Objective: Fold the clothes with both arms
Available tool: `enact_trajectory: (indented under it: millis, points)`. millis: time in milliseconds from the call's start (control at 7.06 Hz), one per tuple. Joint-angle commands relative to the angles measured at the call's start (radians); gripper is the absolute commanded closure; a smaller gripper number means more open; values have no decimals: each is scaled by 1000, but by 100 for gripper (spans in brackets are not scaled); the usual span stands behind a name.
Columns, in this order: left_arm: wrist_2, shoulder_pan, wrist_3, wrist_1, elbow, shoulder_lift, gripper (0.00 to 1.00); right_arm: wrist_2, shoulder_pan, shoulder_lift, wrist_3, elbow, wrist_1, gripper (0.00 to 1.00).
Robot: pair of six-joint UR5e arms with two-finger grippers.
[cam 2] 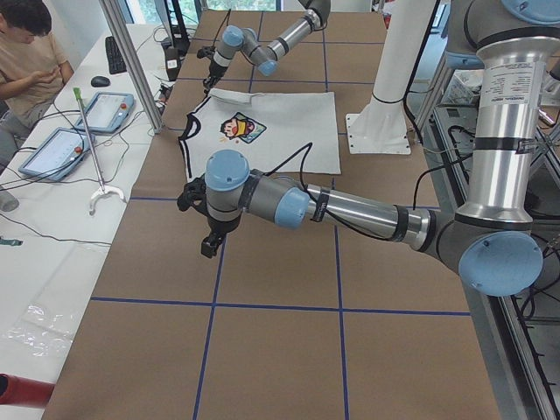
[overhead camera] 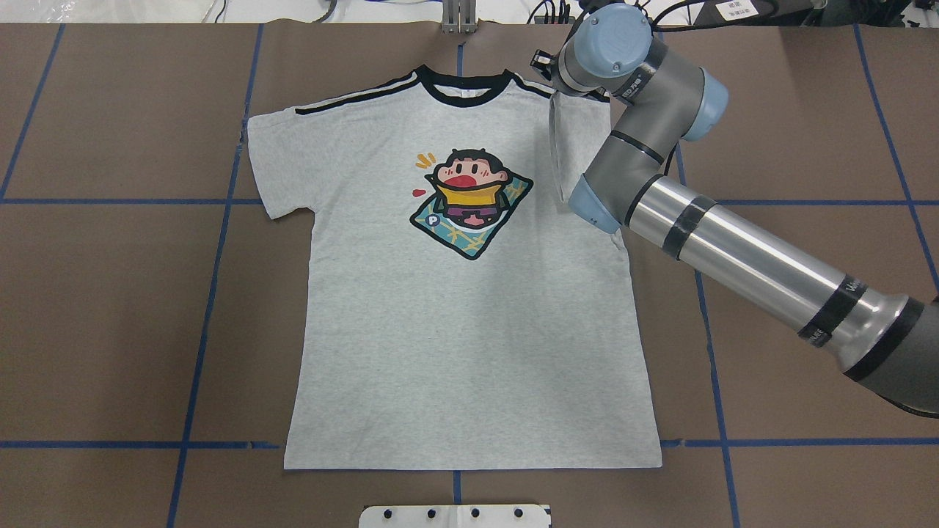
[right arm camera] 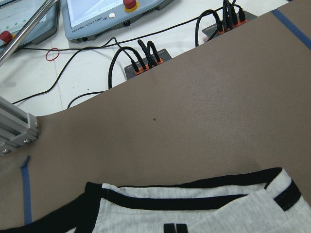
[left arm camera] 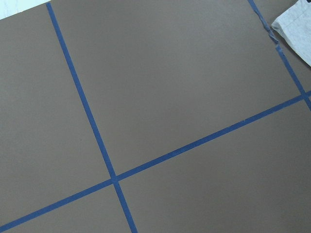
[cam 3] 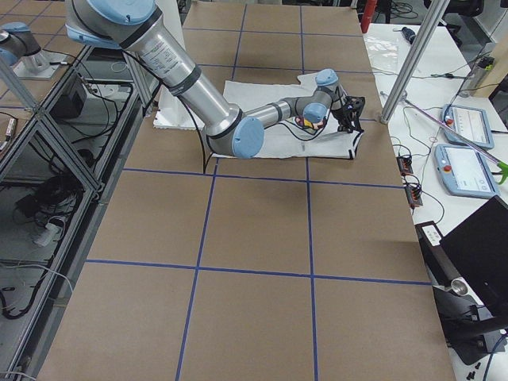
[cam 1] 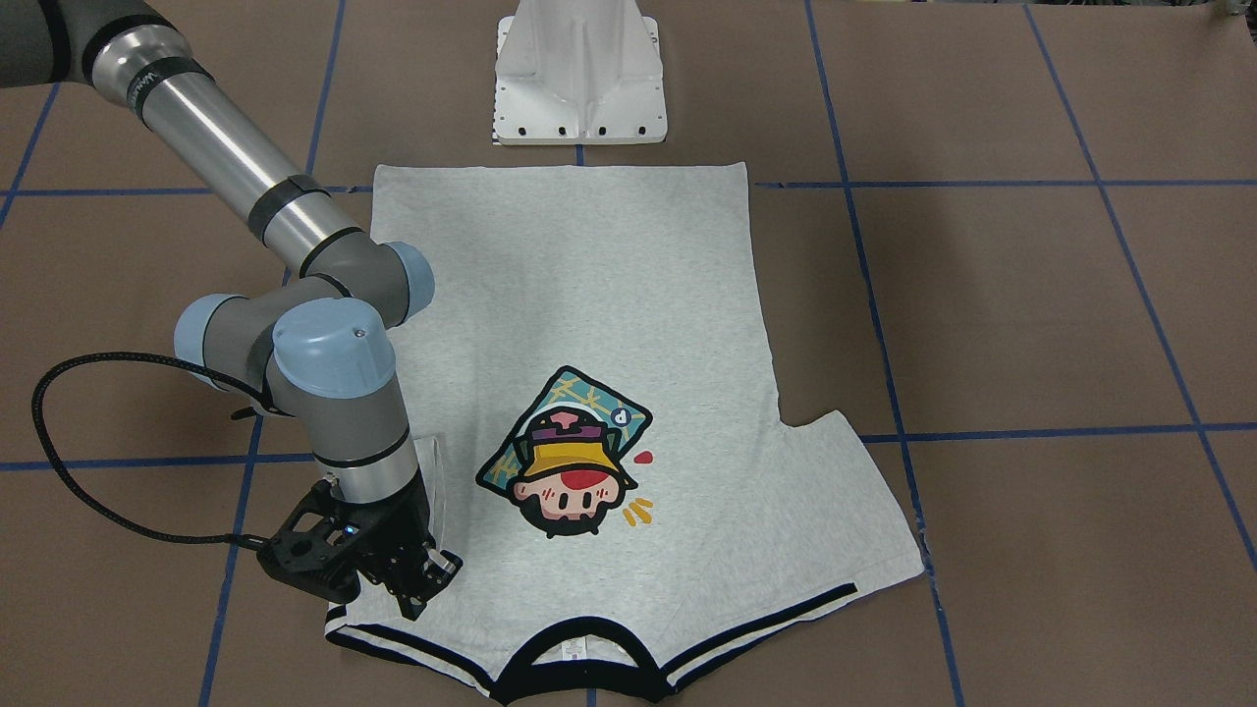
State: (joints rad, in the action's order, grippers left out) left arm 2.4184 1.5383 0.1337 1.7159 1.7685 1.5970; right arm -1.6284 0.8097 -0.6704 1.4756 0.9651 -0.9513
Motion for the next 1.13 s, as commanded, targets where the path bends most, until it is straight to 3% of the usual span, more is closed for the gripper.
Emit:
enact_trajectory:
  millis: [0,283,425,567,708,850,992]
  points:
    - [5,-1,0,-1,6,-3,0,74,-52,32,-6,-25,14,1]
    - [22,-4,-76,20,0,10,0,110,-70,23,-79,3,17,0]
    - [28,-39,-244,93,-3,41,0,108,-66,-1,-104,51,16,0]
    - [27,-122,-417,200,-6,53,0,38,-54,-59,-100,157,14,0]
    - [12,-214,-621,331,-41,98,0,-129,-14,-128,-100,232,14,0]
    - [-10,-256,-738,437,-122,169,1,-218,18,-240,-94,389,-35,0]
    - [-19,-317,-794,495,-180,234,1,-229,17,-350,-98,544,-152,1]
